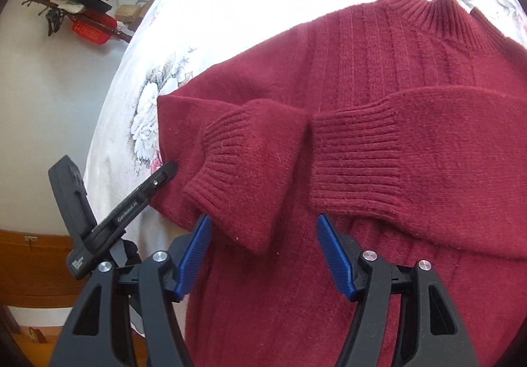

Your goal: Fold small clothes

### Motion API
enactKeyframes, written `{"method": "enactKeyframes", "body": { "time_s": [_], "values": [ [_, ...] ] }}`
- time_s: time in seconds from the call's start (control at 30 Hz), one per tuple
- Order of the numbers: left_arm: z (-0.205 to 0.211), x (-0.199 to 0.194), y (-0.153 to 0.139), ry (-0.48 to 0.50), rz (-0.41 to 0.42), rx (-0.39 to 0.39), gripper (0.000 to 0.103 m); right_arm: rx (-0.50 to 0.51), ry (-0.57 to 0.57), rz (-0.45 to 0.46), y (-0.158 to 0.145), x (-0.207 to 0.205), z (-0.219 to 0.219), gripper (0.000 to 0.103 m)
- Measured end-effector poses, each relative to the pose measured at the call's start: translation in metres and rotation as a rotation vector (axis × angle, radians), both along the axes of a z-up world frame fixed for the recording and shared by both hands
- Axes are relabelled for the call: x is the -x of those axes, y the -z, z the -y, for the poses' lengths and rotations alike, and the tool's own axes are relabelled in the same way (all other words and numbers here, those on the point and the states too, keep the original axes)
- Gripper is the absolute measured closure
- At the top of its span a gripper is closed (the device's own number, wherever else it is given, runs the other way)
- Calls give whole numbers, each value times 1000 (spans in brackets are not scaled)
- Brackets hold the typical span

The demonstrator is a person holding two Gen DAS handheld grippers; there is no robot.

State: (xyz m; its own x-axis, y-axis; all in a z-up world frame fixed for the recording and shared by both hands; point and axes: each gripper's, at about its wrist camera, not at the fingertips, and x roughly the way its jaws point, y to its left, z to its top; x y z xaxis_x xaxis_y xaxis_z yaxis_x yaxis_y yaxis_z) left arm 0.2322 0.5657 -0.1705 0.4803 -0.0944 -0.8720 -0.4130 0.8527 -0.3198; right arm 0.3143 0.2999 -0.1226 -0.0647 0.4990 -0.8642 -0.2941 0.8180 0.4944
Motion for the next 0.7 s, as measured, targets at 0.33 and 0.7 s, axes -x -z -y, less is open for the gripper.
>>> {"method": "enactKeyframes", "body": {
  "time_s": [0.33,0.7],
  "values": [
    [1,8,-9,-11,20,19,80,-21,-23,-30,24,-2,-17,84],
    [27,11,-54,1,121,4,81,-132,-65,215,-73,8,42,89]
  ]
}}
